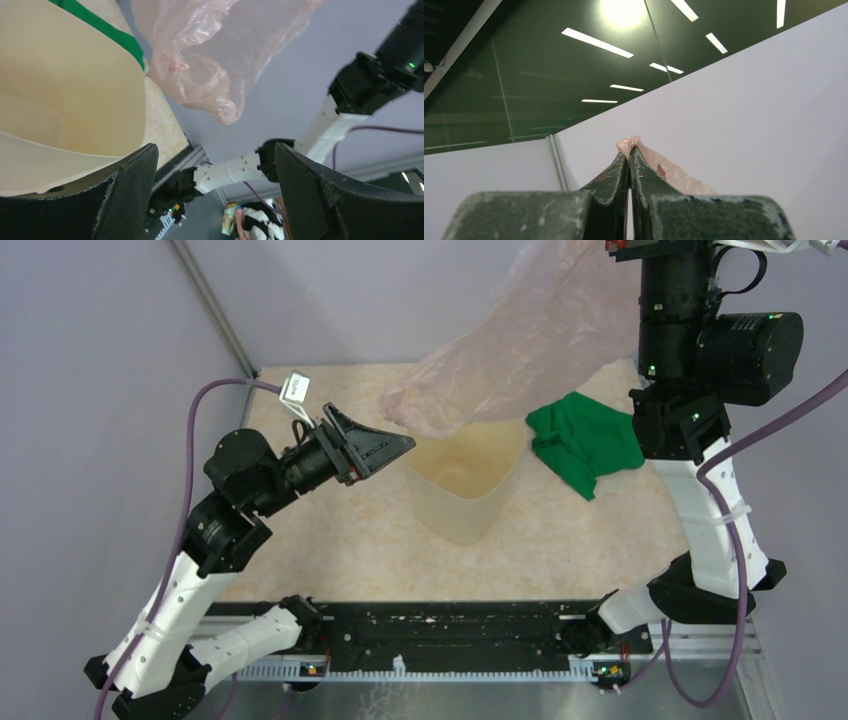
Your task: Put the trash bags into the trash bin
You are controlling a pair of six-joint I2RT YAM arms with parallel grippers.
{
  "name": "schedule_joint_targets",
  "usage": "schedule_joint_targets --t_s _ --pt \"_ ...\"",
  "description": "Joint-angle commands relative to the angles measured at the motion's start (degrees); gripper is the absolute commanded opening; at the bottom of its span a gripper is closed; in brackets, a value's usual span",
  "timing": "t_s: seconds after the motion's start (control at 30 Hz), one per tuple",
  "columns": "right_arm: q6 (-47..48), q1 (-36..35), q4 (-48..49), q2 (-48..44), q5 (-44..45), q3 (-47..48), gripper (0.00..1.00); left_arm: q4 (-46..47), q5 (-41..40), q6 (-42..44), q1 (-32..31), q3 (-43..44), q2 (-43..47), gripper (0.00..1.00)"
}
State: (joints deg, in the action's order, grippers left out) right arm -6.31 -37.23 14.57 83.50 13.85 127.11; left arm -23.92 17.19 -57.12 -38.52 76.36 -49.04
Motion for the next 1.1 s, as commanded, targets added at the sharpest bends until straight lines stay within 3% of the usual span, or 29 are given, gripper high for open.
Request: schedule_joint_targets --t_s 0.0,0.23,0.43,0.5,0.63,0.7,0.9,1.07 --pt "0.6 -2.0 1.4 -0.9 -0.4 -0.7 0.00 -3.1 -15.6 3.6 0.1 3.2 -0.6 0.92" --pt "-0.6 -4.5 0.7 -1.8 -1.5 -2.8 0.00 -1.0 -26.3 6.6 0.1 3.2 -1.8 0.90" --pt "3.1 -9.6 1.0 -1.6 -0.4 -3.4 0.00 0.6 -31.0 8.8 0.1 3.1 -2.0 0.79" --pt "4.4 -11.4 1.0 -1.3 0.0 -3.4 0.00 -1.4 -32.8 10.1 0.1 4.6 -2.8 0.69" --pt "5.0 -13.3 0.5 -0.9 0.6 -3.5 0.00 -5.3 -33.7 13.1 0.1 6.9 -3.3 0.24" --pt "5.6 -15.2 0.1 -0.7 1.0 -3.5 0.00 -8.1 -33.0 14.3 0.1 9.3 -3.9 0.12" --pt "8.9 -20.2 -0.4 -1.2 4.5 -4.0 0.00 -17.2 -27.1 17.5 0.1 18.3 -6.8 0.03" --pt "7.4 -21.1 -1.1 -1.5 4.8 -6.0 0.00 -20.4 -30.5 18.1 0.1 19.3 -4.6 0.00"
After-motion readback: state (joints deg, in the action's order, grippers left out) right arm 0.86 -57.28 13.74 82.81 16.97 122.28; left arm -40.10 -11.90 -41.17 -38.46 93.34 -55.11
